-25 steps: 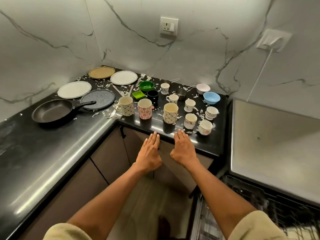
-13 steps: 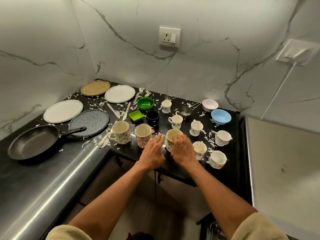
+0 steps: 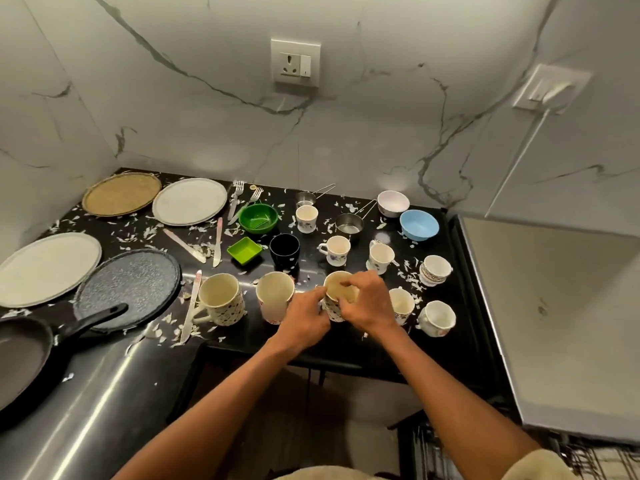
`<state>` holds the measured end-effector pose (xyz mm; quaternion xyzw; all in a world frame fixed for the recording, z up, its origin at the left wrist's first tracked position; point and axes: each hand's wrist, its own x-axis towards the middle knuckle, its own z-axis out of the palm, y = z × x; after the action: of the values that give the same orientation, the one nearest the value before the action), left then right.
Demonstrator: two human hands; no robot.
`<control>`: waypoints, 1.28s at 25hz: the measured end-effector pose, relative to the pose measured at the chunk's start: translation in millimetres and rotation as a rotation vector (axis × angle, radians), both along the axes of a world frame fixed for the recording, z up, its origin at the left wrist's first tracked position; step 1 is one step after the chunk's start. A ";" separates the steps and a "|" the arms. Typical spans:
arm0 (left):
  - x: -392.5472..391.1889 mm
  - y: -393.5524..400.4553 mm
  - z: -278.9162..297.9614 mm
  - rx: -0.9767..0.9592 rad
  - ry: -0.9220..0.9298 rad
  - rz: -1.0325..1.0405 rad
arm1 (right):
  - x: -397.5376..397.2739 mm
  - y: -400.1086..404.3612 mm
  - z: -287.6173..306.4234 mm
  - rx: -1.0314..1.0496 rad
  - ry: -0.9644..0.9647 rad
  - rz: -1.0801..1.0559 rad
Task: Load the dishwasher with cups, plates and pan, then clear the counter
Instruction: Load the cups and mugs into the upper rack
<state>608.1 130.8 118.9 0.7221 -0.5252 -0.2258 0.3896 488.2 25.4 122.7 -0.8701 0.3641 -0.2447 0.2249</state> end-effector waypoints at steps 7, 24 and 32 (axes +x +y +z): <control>10.9 -9.2 0.7 0.056 0.118 -0.038 | 2.1 -9.3 -0.4 0.280 0.245 -0.095; 28.2 -26.1 -2.2 0.071 0.183 -0.073 | 19.5 -6.8 -1.0 0.310 0.235 -0.173; 16.9 -18.3 0.8 -0.085 0.379 -0.003 | 0.0 21.5 -12.6 0.008 -0.042 -0.335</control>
<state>625.0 112.4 119.7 0.6486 -0.4527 -0.3360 0.5113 488.1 46.9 110.1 -0.7911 0.5002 -0.2952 0.1919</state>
